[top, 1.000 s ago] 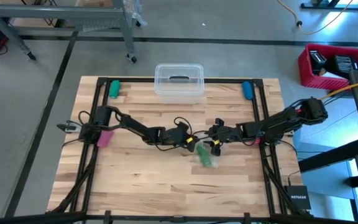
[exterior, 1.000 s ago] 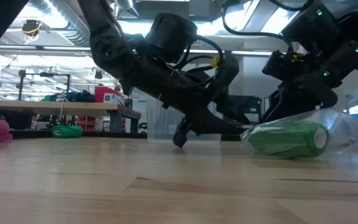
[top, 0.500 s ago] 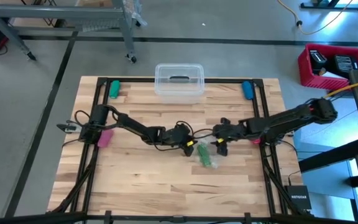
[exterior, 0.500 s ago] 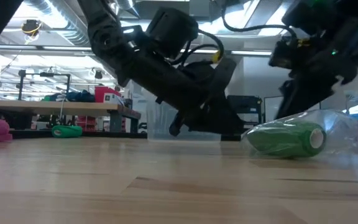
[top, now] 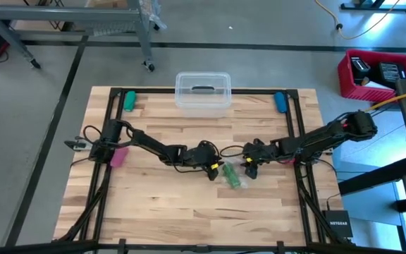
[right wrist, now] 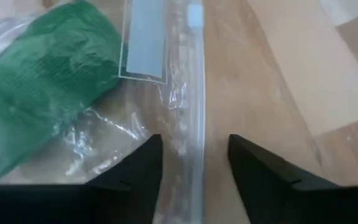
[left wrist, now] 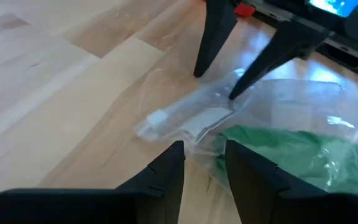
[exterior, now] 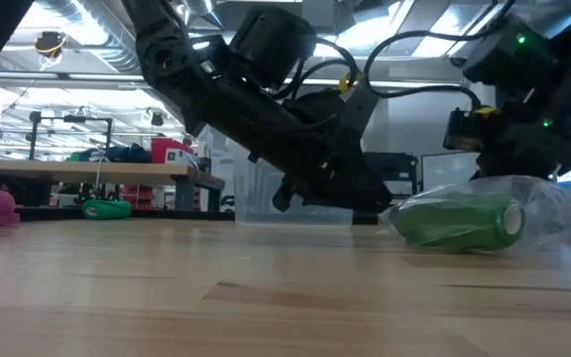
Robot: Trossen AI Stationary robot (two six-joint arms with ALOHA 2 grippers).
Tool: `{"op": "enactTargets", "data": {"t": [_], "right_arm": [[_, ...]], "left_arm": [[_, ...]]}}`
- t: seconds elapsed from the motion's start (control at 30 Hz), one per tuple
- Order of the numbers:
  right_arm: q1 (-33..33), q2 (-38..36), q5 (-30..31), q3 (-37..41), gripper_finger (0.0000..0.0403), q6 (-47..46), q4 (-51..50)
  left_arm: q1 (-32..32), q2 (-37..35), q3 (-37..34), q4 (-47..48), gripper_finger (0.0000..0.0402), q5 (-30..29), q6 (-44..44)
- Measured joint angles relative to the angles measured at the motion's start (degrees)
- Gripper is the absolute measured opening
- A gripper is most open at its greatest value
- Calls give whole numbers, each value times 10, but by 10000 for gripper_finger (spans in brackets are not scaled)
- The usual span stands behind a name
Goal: Roll bandage
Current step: Close the transparent zip bag
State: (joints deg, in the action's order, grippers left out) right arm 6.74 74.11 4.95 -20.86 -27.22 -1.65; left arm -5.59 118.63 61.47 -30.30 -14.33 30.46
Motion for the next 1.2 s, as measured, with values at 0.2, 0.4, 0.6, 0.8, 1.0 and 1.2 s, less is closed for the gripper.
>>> {"op": "enactTargets", "data": {"t": [0.2, 0.4, 0.6, 0.8, 1.0, 1.2], "right_arm": [[0, 49, 36, -2, 79, 20, 22], [1, 51, 70, -1, 17, 64, 21], [19, 10, 123, -45, 7, 153, -81], [68, -17, 275, -131, 4, 264, -175], [108, -20, 389, -191, 3, 341, -203], [138, -23, 446, -220, 3, 356, -243]], "left_arm": [[-1, 0, 0, -1, 109, 0, -14], [0, -2, 0, -1, 109, 0, -60], [0, -66, 0, 66, 109, -4, -110], [1, -166, 0, 181, 109, -48, -149], [13, -214, -8, 215, 109, -58, -144], [23, -215, -67, 121, 109, -58, -117]]}}
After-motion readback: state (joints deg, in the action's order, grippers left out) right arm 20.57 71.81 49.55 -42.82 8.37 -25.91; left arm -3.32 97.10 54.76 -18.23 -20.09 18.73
